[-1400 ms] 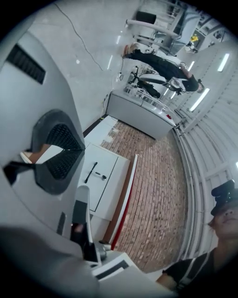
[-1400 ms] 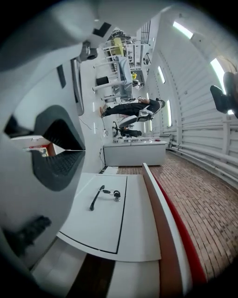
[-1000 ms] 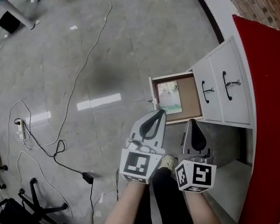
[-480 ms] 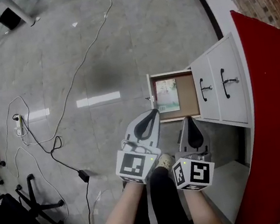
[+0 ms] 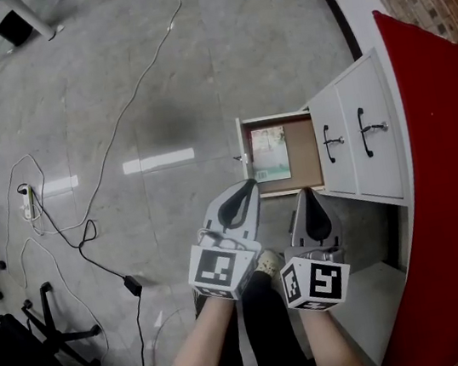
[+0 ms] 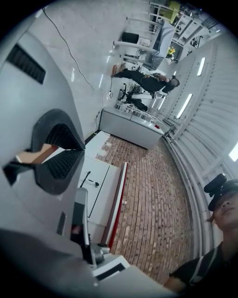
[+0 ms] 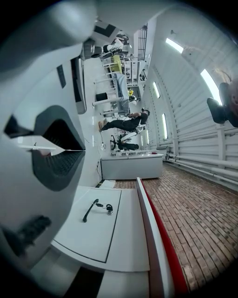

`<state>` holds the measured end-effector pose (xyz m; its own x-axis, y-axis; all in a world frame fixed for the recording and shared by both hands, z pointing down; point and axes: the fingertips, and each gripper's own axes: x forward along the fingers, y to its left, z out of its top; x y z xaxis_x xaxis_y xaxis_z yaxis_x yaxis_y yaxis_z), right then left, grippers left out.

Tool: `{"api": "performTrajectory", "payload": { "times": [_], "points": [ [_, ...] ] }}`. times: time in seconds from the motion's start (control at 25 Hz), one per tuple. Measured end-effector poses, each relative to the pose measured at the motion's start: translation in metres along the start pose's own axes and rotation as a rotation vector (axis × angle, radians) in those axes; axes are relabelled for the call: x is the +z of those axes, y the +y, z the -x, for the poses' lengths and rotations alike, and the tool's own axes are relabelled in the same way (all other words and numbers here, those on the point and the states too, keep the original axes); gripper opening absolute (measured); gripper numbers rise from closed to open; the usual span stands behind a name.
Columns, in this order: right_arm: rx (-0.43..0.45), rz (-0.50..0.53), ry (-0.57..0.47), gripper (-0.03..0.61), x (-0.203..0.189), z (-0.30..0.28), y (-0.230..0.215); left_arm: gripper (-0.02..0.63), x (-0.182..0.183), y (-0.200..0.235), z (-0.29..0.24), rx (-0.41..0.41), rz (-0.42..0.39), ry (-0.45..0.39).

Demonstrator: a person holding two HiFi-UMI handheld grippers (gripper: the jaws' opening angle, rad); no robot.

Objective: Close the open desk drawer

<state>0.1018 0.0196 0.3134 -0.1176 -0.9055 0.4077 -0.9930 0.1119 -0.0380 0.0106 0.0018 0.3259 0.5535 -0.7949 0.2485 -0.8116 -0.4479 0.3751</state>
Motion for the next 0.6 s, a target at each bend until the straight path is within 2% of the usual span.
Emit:
{"api": "performTrajectory", "payload": {
  "times": [0.32,0.6],
  "points": [
    [-0.003,0.005,-0.007,0.012,-0.011,-0.002,-0.003,0.011,-0.017,0.01,-0.002,0.01,0.016,0.005],
    [-0.021,0.037,-0.035,0.014,-0.033,-0.01,-0.018,0.011,-0.051,0.025,-0.005,0.016,0.057,0.031]
  ]
}}
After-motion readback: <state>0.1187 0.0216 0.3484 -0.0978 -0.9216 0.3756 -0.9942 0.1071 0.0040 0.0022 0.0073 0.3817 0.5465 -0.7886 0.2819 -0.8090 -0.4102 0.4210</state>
